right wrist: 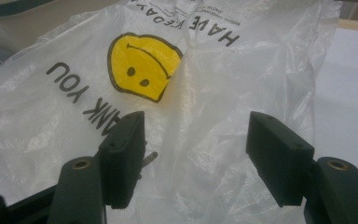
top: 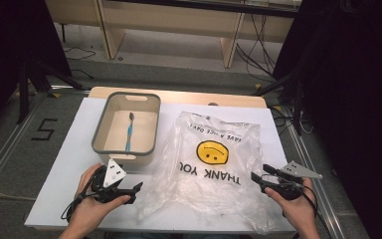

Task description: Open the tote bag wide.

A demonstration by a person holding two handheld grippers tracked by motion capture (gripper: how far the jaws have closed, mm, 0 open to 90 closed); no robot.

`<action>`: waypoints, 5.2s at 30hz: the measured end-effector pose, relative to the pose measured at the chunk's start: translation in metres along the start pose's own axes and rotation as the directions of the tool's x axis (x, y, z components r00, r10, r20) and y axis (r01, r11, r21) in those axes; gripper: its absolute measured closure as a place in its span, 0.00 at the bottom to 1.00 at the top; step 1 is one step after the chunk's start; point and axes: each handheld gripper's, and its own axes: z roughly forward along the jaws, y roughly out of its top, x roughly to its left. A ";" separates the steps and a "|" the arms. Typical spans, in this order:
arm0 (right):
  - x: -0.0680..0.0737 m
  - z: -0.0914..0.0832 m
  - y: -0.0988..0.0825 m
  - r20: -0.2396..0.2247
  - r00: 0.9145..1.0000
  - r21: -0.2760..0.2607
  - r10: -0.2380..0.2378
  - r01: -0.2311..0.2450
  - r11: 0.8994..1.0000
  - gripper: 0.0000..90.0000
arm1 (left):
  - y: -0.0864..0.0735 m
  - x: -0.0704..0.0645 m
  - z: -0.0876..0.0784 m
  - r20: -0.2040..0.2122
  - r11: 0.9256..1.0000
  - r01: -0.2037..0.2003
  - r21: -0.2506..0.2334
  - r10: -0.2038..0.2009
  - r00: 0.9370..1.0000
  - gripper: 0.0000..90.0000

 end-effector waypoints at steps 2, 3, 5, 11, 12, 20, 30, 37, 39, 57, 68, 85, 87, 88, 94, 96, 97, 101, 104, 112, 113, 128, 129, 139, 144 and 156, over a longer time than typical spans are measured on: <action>0.000 -0.001 0.001 0.001 1.000 -0.004 0.002 -0.002 1.000 0.43 | 0.000 0.000 0.000 -0.005 1.000 -0.011 0.003 0.011 1.000 0.18; 0.000 -0.001 0.001 0.002 1.000 -0.005 0.002 -0.002 1.000 0.43 | 0.000 0.000 0.001 -0.005 1.000 -0.011 0.002 0.011 1.000 0.18; -0.001 -0.001 0.001 0.006 1.000 -0.006 0.002 -0.001 1.000 0.43 | 0.001 -0.001 0.001 -0.003 1.000 -0.008 0.001 0.008 1.000 0.18; -0.003 -0.001 0.002 0.025 1.000 0.009 0.012 -0.012 1.000 0.45 | 0.003 -0.003 0.001 0.002 1.000 -0.006 0.015 0.006 1.000 0.20; -0.003 -0.001 0.002 0.042 0.999 0.021 0.011 -0.012 1.000 0.47 | 0.005 -0.005 0.002 0.005 1.000 0.000 0.023 0.000 1.000 0.21; -0.014 0.003 -0.001 0.111 0.993 0.113 0.036 -0.049 0.992 0.47 | 0.005 -0.042 0.018 0.150 0.988 -0.042 0.149 0.019 0.988 0.23; -0.023 0.009 -0.011 0.156 0.984 0.225 0.083 -0.117 0.967 0.50 | -0.001 -0.048 0.024 0.286 0.975 -0.072 0.211 0.009 0.958 0.23; -0.020 0.021 -0.014 0.142 0.988 0.307 0.053 -0.095 0.947 0.58 | -0.006 -0.059 0.032 0.309 0.935 -0.204 0.290 0.110 0.945 0.47; -0.018 0.023 -0.015 0.130 0.991 0.323 0.043 -0.083 0.943 0.60 | -0.005 -0.059 0.033 0.315 0.935 -0.193 0.298 0.095 0.944 0.50; -0.009 0.026 -0.011 0.113 0.993 0.386 -0.028 -0.018 0.922 1.00 | 0.014 -0.052 0.055 0.214 0.937 -0.131 0.324 0.063 0.975 0.98; -0.009 0.012 -0.010 0.138 0.990 0.359 0.018 -0.067 0.931 1.00 | 0.033 -0.045 0.079 0.072 0.948 -0.090 0.306 0.071 0.995 0.98; 0.002 0.003 -0.010 0.131 0.990 0.356 0.043 -0.087 0.930 1.00 | 0.065 -0.037 0.119 -0.047 0.964 -0.074 0.255 0.089 0.995 0.97; 0.003 0.004 -0.011 0.126 0.991 0.362 0.047 -0.090 0.928 1.00 | 0.067 -0.036 0.122 -0.054 0.965 -0.075 0.251 0.092 0.994 0.96; 0.003 0.004 -0.011 0.119 0.992 0.368 0.044 -0.085 0.926 1.00 | 0.067 -0.036 0.123 -0.058 0.964 -0.084 0.251 0.102 0.993 0.95; 0.006 0.006 -0.012 0.099 0.994 0.385 0.044 -0.079 0.920 1.00 | 0.072 -0.037 0.123 -0.077 0.975 -0.096 0.201 0.113 0.991 0.77; 0.006 0.006 -0.012 0.103 0.993 0.382 0.049 -0.085 0.920 0.97 | 0.075 -0.042 0.117 -0.081 0.978 -0.116 0.174 0.132 0.988 0.64; 0.006 0.005 -0.011 0.107 0.993 0.375 0.053 -0.089 0.923 0.94 | 0.077 -0.045 0.113 -0.078 0.979 -0.128 0.157 0.141 0.987 0.60; 0.005 0.001 -0.007 0.134 0.990 0.331 0.043 -0.086 0.940 0.84 | 0.084 -0.052 0.101 -0.104 0.982 -0.156 0.104 0.167 0.980 0.46; 0.005 -0.003 -0.002 0.160 0.987 0.276 0.029 -0.073 0.958 0.78 | 0.088 -0.055 0.091 -0.115 0.979 -0.182 0.090 0.191 0.975 0.40; 0.009 -0.003 0.003 0.142 0.990 0.222 -0.005 -0.027 0.975 0.73 | 0.093 -0.059 0.078 -0.091 0.978 -0.197 0.062 0.202 0.975 0.34; 0.010 -0.002 0.003 0.139 0.990 0.215 -0.008 -0.022 0.976 0.73 | 0.093 -0.058 0.076 -0.087 0.979 -0.196 0.060 0.201 0.976 0.34; 0.040 0.018 0.018 -0.039 0.994 0.149 -0.099 0.104 0.983 0.66 | 0.073 -0.063 0.044 0.006 0.977 -0.210 0.030 0.210 0.978 0.33; 0.042 0.020 0.018 -0.049 0.994 0.150 -0.102 0.108 0.983 0.66 | 0.071 -0.064 0.043 0.011 0.977 -0.210 0.033 0.210 0.978 0.33; 0.057 0.037 0.025 -0.117 0.985 0.141 -0.123 0.139 0.980 0.63 | 0.052 -0.070 0.042 0.064 0.974 -0.215 0.065 0.211 0.975 0.33; 0.062 0.047 0.029 -0.146 0.982 0.146 -0.119 0.140 0.979 0.62 | 0.048 -0.075 0.041 0.081 0.972 -0.225 0.067 0.219 0.972 0.33; 0.075 0.066 0.038 -0.199 0.969 0.167 -0.143 0.177 0.970 0.62 | 0.042 -0.079 0.041 0.111 0.970 -0.229 0.079 0.220 0.969 0.34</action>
